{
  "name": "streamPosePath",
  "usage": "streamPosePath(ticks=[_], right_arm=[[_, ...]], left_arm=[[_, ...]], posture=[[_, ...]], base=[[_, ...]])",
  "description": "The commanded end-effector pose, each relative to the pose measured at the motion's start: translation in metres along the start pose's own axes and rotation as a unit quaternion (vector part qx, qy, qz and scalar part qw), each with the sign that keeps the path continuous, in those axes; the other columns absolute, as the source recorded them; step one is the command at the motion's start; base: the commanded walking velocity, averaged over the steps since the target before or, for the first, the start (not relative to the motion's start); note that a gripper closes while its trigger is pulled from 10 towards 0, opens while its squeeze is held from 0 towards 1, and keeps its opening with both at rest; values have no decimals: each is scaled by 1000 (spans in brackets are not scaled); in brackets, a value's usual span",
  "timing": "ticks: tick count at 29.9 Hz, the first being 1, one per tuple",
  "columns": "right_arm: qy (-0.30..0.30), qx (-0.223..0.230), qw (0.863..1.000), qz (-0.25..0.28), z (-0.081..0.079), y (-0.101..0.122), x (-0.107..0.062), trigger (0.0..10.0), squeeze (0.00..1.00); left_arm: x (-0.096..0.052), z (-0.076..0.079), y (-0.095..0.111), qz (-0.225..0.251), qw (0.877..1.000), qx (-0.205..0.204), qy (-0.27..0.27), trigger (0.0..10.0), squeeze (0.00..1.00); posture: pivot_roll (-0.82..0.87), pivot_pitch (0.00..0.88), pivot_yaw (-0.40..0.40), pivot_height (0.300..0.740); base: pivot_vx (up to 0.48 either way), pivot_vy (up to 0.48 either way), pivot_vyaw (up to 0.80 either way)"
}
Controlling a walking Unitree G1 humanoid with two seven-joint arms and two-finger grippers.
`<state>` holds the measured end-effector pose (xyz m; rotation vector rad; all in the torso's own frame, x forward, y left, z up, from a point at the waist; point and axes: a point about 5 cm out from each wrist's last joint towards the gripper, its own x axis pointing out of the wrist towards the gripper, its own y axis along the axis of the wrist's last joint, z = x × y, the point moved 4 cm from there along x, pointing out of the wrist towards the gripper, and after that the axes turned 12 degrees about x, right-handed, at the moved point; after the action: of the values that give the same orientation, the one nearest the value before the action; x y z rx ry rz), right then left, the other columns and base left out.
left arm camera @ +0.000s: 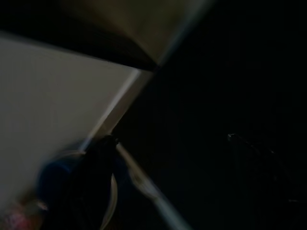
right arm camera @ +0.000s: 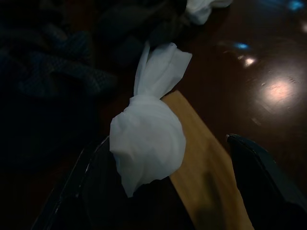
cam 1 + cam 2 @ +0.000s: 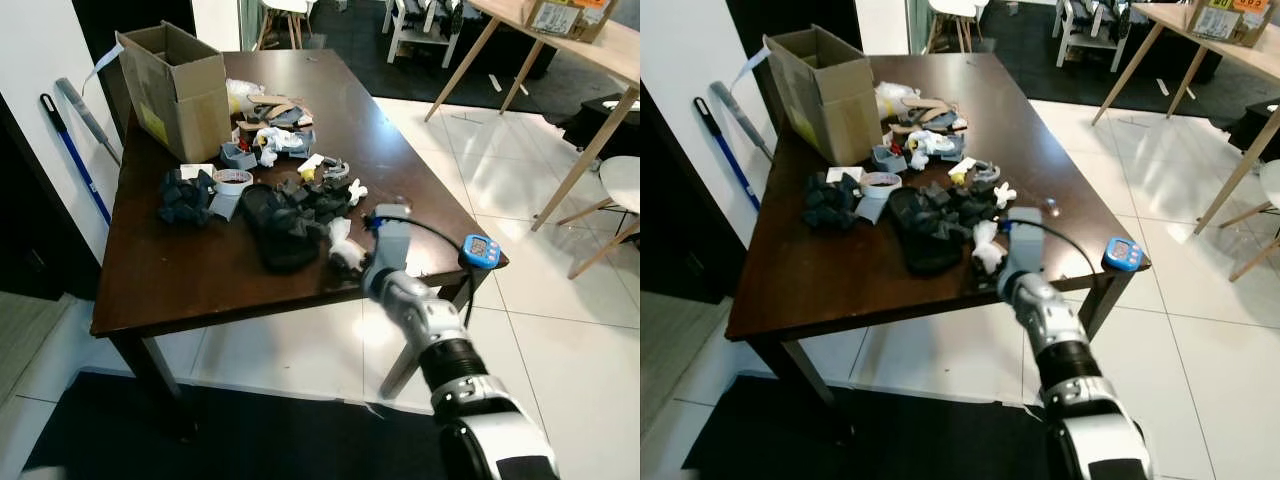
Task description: Picking trash to rubbish bin
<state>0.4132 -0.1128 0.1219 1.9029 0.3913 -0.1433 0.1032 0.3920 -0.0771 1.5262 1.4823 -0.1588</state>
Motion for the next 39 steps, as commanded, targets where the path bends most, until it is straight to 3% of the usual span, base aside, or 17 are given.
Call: streamPosePath(ticks=[1, 4, 6, 7, 9, 10, 12, 13, 15, 19, 20, 23, 26, 27, 28, 33, 39], right_arm=[[-4, 9, 1000, -2, 2, -2, 1, 10000, 0], [-5, 9, 1000, 0, 3, 0, 1, 10000, 0], [-6, 11, 1000, 3, 4, 2, 2, 10000, 0], [-6, 11, 1000, 3, 4, 2, 2, 10000, 0], [-6, 11, 1000, 4, 4, 3, 2, 10000, 0], [-6, 11, 1000, 4, 4, 3, 2, 10000, 0], [-7, 11, 1000, 4, 5, 4, 2, 10000, 0], [-7, 11, 1000, 4, 5, 4, 2, 10000, 0], [-7, 11, 1000, 5, 6, 4, 2, 10000, 0], [-10, 12, 1000, 4, 8, 5, 3, 10000, 0], [-10, 12, 1000, 4, 9, 5, 3, 10000, 0], [-11, 12, 1000, 4, 9, 6, 3, 10000, 0], [-12, 13, 1000, 4, 10, 7, 3, 10000, 0], [-12, 13, 1000, 4, 10, 7, 3, 10000, 0], [15, 25, 999, 15, 3, 11, 3, 10000, 0], [94, 56, 993, 40, -21, 23, 1, 10000, 0], [135, 77, 986, 51, -31, 33, -2, 10000, 0]], left_arm=[[2, -18, 8, 16, 996, -79, 31, 10000, 0], [5, -39, 35, 66, 985, -153, 53, 10000, 0], [3, -58, 82, 160, 949, -271, 23, 10000, 0], [3, -58, 82, 160, 949, -271, 23, 10000, 0], [-4, -72, 122, 251, 902, -350, -31, 10000, 0], [-4, -72, 122, 251, 902, -350, -31, 10000, 0], [-19, -77, 163, 344, 851, -380, -114, 10000, 0], [-19, -77, 163, 344, 851, -380, -114, 10000, 0], [-32, -77, 186, 402, 819, -372, -173, 10000, 0], [-138, -47, 234, 589, 624, -178, -482, 10000, 0], [-155, -39, 232, 596, 595, -145, -519, 10000, 0], [-174, -29, 233, 603, 570, -99, -549, 10000, 0], [-226, -17, 240, 637, 487, -16, -597, 10000, 0], [-226, -17, 240, 637, 487, -16, -597, 10000, 0], [-249, -11, 241, 647, 446, 33, -618, 10000, 0], [-271, 7, 237, 637, 407, 104, -646, 10000, 0], [-278, 20, 224, 604, 395, 144, -677, 10000, 0]], posture=[[60, 104, -66, 740], [63, 104, -66, 740], [71, 105, -68, 740], [71, 105, -68, 740], [71, 104, -68, 740], [71, 104, -68, 740], [73, 105, -68, 740], [73, 105, -68, 740], [74, 105, -68, 740], [77, 102, -65, 740], [77, 102, -65, 740], [81, 104, -69, 740], [87, 103, -74, 740], [87, 103, -74, 740], [87, 100, -74, 740], [86, 96, -71, 740], [85, 95, -68, 740]], base=[[0, 0, 0], [0, 0, 0], [0, 0, 0], [0, 0, 0], [0, 0, 0], [0, 0, 0], [0, 0, 0], [0, 0, 0], [0, 0, 0], [0, 0, 0], [0, 0, 0], [0, 0, 0], [0, 0, 0], [0, 0, 0], [0, 0, 0], [0, 0, 0], [0, 0, 0]])
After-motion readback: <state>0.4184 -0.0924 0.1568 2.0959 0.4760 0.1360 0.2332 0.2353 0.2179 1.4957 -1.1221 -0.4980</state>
